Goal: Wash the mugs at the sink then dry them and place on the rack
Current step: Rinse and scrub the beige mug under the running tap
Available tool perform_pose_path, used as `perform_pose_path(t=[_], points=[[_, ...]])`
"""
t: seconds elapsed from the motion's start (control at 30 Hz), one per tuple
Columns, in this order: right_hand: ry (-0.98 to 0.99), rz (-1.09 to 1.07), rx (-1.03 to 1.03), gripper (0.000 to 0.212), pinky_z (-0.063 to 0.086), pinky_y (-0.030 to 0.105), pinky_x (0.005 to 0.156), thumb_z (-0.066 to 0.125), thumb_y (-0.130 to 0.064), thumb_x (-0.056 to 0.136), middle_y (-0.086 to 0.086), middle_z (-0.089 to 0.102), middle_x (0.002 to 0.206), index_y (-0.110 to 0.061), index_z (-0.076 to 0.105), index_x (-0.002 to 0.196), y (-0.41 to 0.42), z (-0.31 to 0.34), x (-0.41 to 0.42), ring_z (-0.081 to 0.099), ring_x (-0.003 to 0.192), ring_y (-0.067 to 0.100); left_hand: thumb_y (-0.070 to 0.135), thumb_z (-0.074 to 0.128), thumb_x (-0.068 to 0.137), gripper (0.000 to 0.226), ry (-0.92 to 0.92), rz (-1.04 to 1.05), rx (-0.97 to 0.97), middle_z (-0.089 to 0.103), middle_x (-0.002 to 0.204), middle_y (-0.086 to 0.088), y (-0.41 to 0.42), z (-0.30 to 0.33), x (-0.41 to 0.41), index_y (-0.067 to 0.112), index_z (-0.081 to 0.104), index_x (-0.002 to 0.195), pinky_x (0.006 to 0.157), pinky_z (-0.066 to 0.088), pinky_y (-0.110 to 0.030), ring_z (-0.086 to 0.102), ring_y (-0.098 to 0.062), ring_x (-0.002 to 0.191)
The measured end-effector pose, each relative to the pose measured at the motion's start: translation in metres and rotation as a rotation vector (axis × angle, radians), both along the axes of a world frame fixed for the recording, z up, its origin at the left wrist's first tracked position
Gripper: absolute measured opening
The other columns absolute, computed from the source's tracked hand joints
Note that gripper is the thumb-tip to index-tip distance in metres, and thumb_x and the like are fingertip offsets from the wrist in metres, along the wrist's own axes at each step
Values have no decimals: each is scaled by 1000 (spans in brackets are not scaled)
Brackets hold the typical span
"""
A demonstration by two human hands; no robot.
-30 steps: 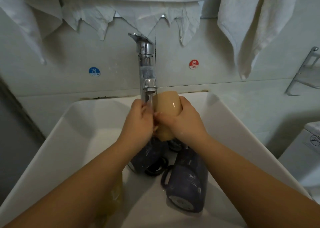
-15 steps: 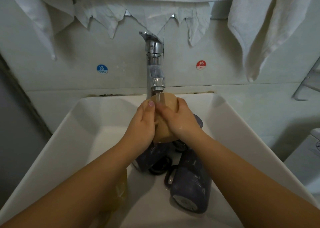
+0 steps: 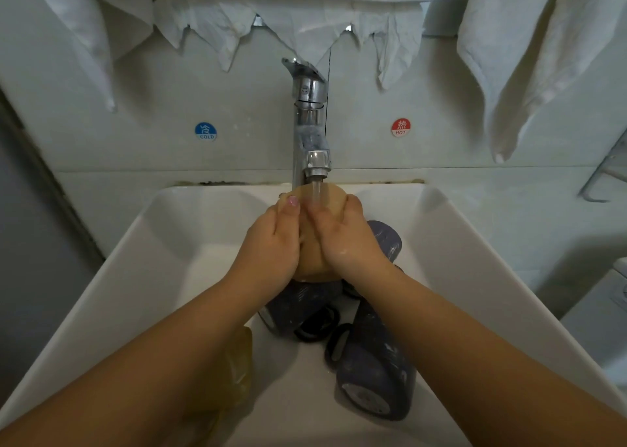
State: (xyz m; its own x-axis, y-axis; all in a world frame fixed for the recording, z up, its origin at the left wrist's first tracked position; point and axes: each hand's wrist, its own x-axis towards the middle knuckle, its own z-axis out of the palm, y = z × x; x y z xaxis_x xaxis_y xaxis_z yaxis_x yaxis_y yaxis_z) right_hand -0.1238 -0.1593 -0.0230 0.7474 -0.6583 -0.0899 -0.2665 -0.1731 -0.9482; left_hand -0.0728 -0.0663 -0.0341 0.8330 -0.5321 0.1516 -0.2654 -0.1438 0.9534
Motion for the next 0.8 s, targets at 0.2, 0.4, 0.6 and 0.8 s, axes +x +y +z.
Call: perform_pose_path(t=[0.2, 0.4, 0.6, 0.8], points=[[41, 133, 6, 67, 39, 30, 77, 42, -50, 96, 6, 43, 133, -25, 9, 149, -6, 4, -10, 46, 97, 17, 40, 25, 104, 46, 94, 21, -28, 59, 98, -1, 1, 4, 3, 11, 55, 124, 92, 50, -39, 58, -18, 95], [20, 3, 29, 81, 39, 26, 61, 62, -57, 82, -4, 44, 98, -20, 22, 143, -5, 5, -8, 44, 72, 6, 39, 25, 104, 49, 13, -20, 14, 61, 98, -11, 1, 0, -3, 6, 55, 123, 84, 46, -31, 59, -21, 95], [117, -35, -66, 75, 45, 39, 87, 49, -67, 84, 10, 52, 120, -13, 32, 134, -2, 3, -7, 53, 104, 27, 41, 25, 103, 41, 46, -35, 36, 58, 86, 3, 1, -1, 0, 17, 57, 109, 90, 51, -38, 59, -18, 92], [73, 74, 36, 90, 42, 33, 82, 60, -55, 84, 1, 44, 115, -15, 10, 148, 1, 6, -9, 47, 98, 19, 41, 25, 103, 45, -23, -10, 39, 61, 88, 0, 4, 0, 2, 12, 60, 105, 86, 47, -33, 60, -20, 95]])
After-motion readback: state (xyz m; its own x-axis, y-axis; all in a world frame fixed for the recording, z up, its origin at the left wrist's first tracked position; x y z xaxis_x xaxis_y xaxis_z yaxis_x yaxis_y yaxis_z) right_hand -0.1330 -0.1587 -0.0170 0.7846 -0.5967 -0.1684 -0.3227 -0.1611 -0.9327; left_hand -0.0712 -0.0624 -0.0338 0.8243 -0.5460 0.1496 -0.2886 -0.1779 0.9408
